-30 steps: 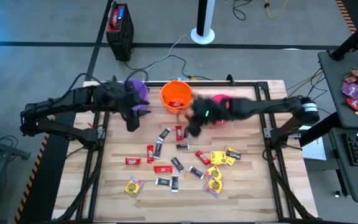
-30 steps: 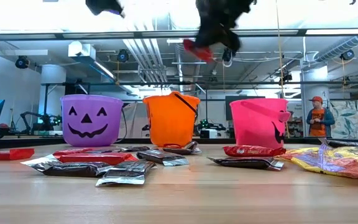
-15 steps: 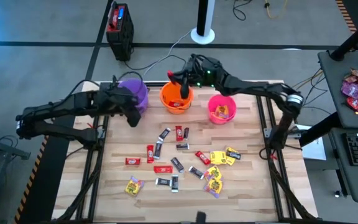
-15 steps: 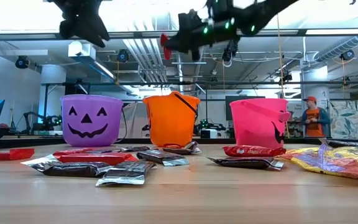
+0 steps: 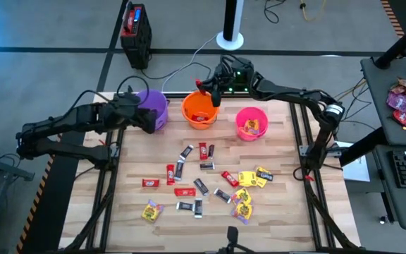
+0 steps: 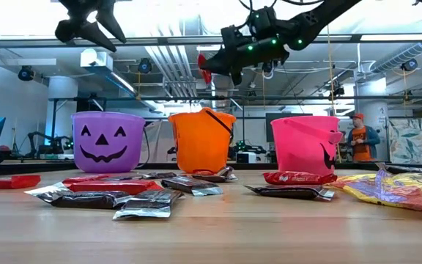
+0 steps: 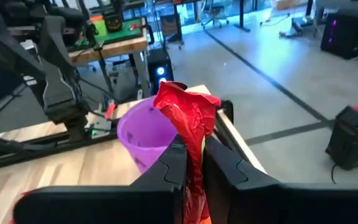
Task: Sort candy by brand, put in halloween buckets
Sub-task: Put the red candy into the orange bucket
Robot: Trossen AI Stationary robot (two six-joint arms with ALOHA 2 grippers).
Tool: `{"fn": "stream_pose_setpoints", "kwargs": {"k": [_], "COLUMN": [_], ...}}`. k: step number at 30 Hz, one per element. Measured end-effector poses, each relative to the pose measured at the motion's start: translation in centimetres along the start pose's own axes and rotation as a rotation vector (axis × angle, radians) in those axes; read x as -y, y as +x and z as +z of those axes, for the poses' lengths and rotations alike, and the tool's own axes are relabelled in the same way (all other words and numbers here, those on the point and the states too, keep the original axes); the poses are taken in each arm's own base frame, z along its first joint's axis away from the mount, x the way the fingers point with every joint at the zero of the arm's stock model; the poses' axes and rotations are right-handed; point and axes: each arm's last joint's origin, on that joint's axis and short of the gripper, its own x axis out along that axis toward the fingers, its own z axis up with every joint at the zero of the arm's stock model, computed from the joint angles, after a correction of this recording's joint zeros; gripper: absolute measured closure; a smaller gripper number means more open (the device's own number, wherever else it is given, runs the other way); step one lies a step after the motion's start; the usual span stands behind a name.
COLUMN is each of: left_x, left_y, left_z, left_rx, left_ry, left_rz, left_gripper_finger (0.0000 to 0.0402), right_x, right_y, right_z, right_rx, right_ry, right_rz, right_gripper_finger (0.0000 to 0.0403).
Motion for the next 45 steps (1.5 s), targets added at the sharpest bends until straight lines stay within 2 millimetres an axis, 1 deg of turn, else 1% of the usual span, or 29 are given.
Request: {"fn": "stream_pose_setpoints", "kwargs": {"k": [5, 11, 15, 21, 27, 30, 33, 36, 40, 45], "left_x": [0.2, 0.3, 0.5, 0.8, 1.0, 0.9, 0.8, 0.8, 0.9, 0.9], "left_y": [0.6, 1.4, 1.8, 2.7, 3.2, 3.2, 3.1, 3.1, 3.1, 3.0], "left_z": [-0.1, -0.5, -0.7, -1.0, -1.1, -1.3, -1.4, -1.4, -1.6, -2.3], "left_rx": [-0.002, -0.048, -0.070, -0.100, -0.110, -0.122, -0.137, -0.141, -0.205, -0.330], "left_ry": [0.011, -0.027, -0.040, -0.031, -0.062, -0.021, 0.039, 0.050, 0.095, 0.116], "left_rz": [0.039, 0.082, 0.103, 0.133, 0.146, 0.154, 0.160, 0.157, 0.098, 0.016], "left_gripper_finger": [0.0248, 0.0248, 0.0248, 0.0248, 0.0248, 0.0248, 0.0248, 0.0248, 0.0248, 0.0248], "right_x": [0.8, 1.2, 1.2, 2.0, 2.4, 2.5, 2.5, 2.6, 2.5, 2.5], "right_y": [-0.3, -0.8, -0.9, -1.0, -0.7, -0.4, 0.1, 0.6, 0.7, 0.6], "right_z": [-0.8, -2.5, -2.4, -2.7, -2.9, -3.3, -4.0, -4.7, -4.4, -4.0], "right_rx": [-0.061, -0.226, -0.221, -0.222, -0.212, -0.224, -0.239, -0.262, -0.254, -0.278], "right_ry": [0.048, 0.154, 0.171, 0.201, 0.210, 0.210, 0.204, 0.234, 0.217, 0.231], "right_rz": [0.006, 0.053, 0.065, 0.044, 0.041, 0.041, 0.048, 0.048, 0.051, 0.047], "right_gripper_finger": [0.0380, 0.0380, 0.0380, 0.0380, 0.0378, 0.0363, 0.0339, 0.0314, 0.0292, 0.0277]}}
